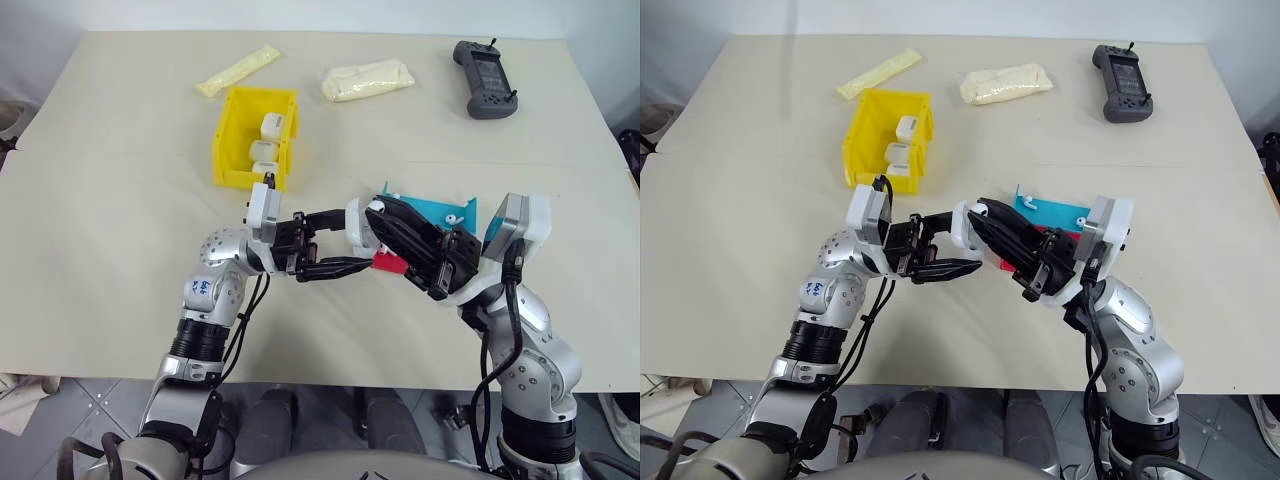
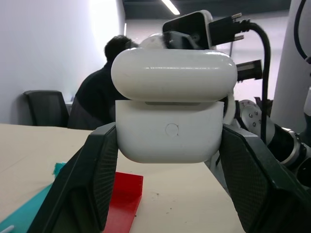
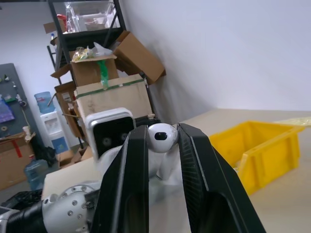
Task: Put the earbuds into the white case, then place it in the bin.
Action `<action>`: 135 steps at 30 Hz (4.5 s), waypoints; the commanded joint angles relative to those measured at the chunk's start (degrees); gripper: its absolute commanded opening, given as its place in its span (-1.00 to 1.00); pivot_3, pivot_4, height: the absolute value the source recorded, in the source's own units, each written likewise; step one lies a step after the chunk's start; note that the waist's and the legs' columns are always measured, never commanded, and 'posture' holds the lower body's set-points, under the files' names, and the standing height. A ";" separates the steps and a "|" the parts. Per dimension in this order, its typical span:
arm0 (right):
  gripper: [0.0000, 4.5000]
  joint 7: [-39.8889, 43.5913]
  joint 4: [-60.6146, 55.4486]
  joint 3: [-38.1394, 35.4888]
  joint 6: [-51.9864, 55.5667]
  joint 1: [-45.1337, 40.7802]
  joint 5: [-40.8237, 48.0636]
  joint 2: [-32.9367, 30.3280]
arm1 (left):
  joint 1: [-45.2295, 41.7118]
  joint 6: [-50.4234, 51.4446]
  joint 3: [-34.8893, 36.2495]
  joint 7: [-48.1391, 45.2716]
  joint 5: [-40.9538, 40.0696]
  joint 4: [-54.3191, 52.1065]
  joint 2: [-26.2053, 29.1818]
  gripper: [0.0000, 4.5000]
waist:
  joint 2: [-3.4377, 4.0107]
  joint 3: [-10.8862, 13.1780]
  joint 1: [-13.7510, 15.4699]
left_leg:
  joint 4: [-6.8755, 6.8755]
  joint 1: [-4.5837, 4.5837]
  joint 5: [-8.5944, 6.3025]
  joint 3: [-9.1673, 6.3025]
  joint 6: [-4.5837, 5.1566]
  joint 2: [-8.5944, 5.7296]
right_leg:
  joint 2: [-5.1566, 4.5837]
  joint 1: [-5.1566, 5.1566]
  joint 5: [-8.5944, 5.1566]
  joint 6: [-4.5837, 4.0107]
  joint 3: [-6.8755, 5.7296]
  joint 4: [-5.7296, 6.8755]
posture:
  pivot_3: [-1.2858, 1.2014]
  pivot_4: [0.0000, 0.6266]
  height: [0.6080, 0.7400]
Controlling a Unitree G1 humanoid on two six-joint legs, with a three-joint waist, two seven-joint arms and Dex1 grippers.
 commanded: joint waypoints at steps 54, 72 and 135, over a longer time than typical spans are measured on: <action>0.98 15.79 11.24 -19.68 -6.85 6.75 -0.44 -24.76 | 3.09 -6.73 0.58 0.97 1.25 0.39 1.07 0.23 | -0.01 0.00 0.64 | 0.00 0.03 -0.01 0.04 0.03 -0.03 | -0.05 0.13 0.00 0.00 0.01 -0.33 | 0.03 -0.52 1.00; 0.98 31.74 43.44 -20.92 -30.30 3.24 -14.18 -31.62 | 4.10 -9.57 1.81 3.44 1.77 0.59 2.20 0.23 | 0.00 0.00 1.20 | 0.00 0.27 -0.03 0.33 0.07 0.06 | 0.09 0.19 0.03 0.05 0.35 -0.32 | 0.03 -0.52 1.00; -0.22 43.21 99.08 33.89 -34.47 -67.93 -73.90 -24.33 | 8.62 -11.37 0.98 10.28 2.24 -4.68 -0.70 0.23 | 0.08 0.01 -1.56 | 0.03 0.03 -0.02 0.23 -0.01 0.00 | -0.07 -0.10 0.03 0.05 0.19 -0.04 | 0.03 -0.52 1.00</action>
